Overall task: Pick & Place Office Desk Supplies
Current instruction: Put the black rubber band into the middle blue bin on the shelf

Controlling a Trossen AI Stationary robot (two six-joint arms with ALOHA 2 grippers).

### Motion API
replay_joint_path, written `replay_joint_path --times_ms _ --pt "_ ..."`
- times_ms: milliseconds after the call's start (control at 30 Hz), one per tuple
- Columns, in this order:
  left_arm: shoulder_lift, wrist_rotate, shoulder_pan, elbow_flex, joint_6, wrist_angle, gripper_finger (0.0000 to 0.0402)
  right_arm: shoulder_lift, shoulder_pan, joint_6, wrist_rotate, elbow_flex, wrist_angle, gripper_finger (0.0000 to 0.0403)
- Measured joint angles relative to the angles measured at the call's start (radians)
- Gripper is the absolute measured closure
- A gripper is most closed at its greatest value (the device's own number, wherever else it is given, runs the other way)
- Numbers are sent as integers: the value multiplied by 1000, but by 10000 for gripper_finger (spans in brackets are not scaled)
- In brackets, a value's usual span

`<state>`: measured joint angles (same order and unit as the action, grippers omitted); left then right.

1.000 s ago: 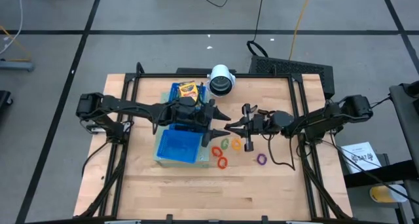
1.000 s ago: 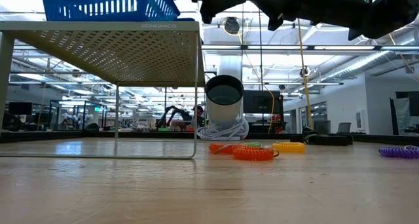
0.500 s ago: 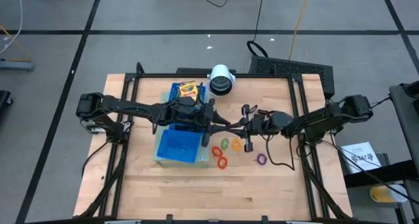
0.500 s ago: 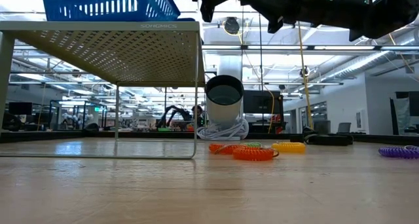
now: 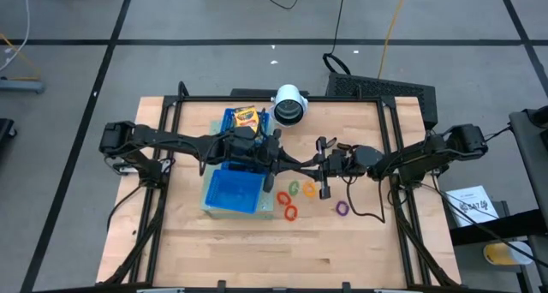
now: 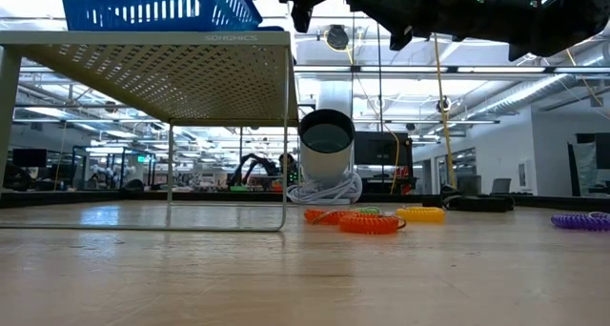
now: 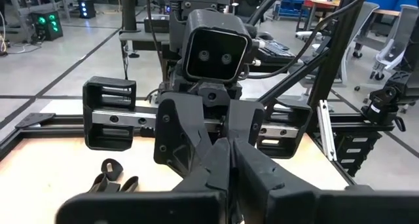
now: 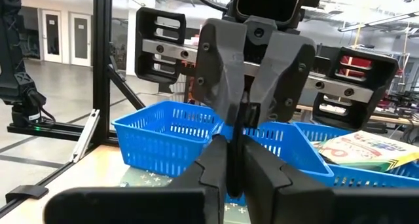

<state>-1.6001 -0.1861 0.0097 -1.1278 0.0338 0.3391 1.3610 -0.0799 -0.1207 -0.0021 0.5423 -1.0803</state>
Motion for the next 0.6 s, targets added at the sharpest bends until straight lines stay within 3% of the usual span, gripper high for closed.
replay_joint_path --times_ms 200,400,600 --pt "35 -54 2 3 0 4 392 -17 0 2 0 -5 68 313" --pt "146 -56 2 1 -29 -129 395 -102 0 56 32 -43 141 231" --pt "304 2 11 41 -52 -240 392 -224 0 56 60 -117 210 195"
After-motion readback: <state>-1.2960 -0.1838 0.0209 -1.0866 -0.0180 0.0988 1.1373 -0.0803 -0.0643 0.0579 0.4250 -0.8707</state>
